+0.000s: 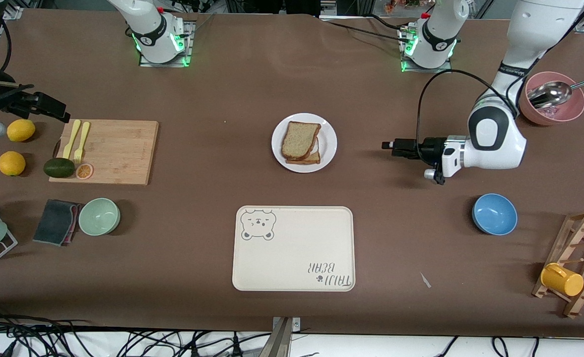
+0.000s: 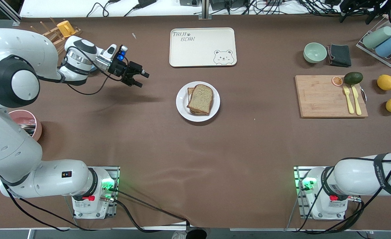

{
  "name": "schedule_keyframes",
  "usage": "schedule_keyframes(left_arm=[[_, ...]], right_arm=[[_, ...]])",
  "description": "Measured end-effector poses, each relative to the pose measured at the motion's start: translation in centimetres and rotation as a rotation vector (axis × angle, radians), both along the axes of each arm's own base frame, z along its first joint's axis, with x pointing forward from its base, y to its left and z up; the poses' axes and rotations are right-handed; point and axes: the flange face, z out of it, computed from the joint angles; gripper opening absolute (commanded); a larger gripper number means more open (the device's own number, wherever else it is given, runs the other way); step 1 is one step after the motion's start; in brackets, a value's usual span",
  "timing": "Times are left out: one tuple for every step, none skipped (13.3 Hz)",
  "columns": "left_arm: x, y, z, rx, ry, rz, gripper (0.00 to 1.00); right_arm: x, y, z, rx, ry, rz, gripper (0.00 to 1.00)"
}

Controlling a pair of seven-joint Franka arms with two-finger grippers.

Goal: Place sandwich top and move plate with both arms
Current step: 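Reach the left gripper toward the rim of the white plate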

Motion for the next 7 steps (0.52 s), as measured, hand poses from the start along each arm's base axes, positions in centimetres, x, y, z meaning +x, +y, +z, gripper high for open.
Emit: schedule_keyframes(left_arm=[[-0.1,-1.3,-0.1,-0.021,0.006,0.006,1.00],[-0.3,-2.6,-0.1,-0.037,0.010,0.005,1.00],[-0.5,-3.8,-0.2,-0.044,0.013,-0.006,1.00],[-0.8,-4.9,-0.3,-0.043,0.014,-0.020,1.00],[-0.9,-5.7,-0.5,-0.045,0.015,-0.023,1.00],[-1.1,-6.4,-0.7,-0.049,0.021,-0.016,1.00],[-1.3,-6.9,-1.2,-0.044,0.025,-0.012,1.00]], right_arm=[[0.0,0.0,0.0,0.000,0.000,0.000,1.00],[0.0,0.0,0.0,0.000,0.000,0.000,1.00],[0.0,0.0,0.0,0.000,0.000,0.000,1.00],[0.0,0.0,0.0,0.000,0.000,0.000,1.00],[0.0,0.0,0.0,0.000,0.000,0.000,1.00],[0.0,0.0,0.0,0.000,0.000,0.000,1.00],[0.0,0.0,0.0,0.000,0.000,0.000,1.00]])
